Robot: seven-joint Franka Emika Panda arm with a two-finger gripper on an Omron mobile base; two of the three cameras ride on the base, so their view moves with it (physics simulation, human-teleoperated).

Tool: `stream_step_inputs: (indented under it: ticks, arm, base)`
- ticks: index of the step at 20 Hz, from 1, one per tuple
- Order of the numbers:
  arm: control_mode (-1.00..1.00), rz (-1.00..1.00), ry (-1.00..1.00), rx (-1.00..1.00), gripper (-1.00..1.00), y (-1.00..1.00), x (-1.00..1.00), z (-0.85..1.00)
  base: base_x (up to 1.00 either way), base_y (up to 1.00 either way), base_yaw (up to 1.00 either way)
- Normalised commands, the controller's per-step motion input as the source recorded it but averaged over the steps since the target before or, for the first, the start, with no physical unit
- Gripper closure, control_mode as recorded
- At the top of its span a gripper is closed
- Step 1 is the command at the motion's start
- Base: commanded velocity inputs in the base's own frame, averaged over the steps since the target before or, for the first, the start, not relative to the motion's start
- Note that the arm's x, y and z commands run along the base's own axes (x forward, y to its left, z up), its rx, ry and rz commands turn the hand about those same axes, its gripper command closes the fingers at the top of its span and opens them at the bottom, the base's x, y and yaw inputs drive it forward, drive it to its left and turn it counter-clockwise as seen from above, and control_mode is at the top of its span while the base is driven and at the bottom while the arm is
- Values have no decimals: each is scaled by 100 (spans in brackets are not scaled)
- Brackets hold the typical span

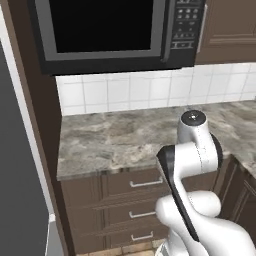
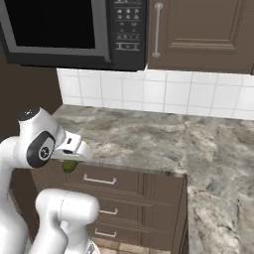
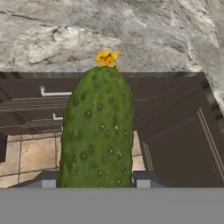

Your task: Place the cucumber in the correct fridge rack based on whether it is a fruit or vegetable. Finally, close the fridge door.

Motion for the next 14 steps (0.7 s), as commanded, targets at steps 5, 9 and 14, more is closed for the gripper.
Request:
stream_step_inputs:
  ticks: [5, 9, 14]
  arm:
    - [100, 0, 0, 0, 100, 0, 0, 0]
    - [100, 0, 0, 0, 100, 0, 0, 0]
    - [100, 0, 0, 0, 100, 0, 0, 0]
  base:
    - [-100, 40, 0]
    - [-100, 47, 0]
    - [-100, 49, 0]
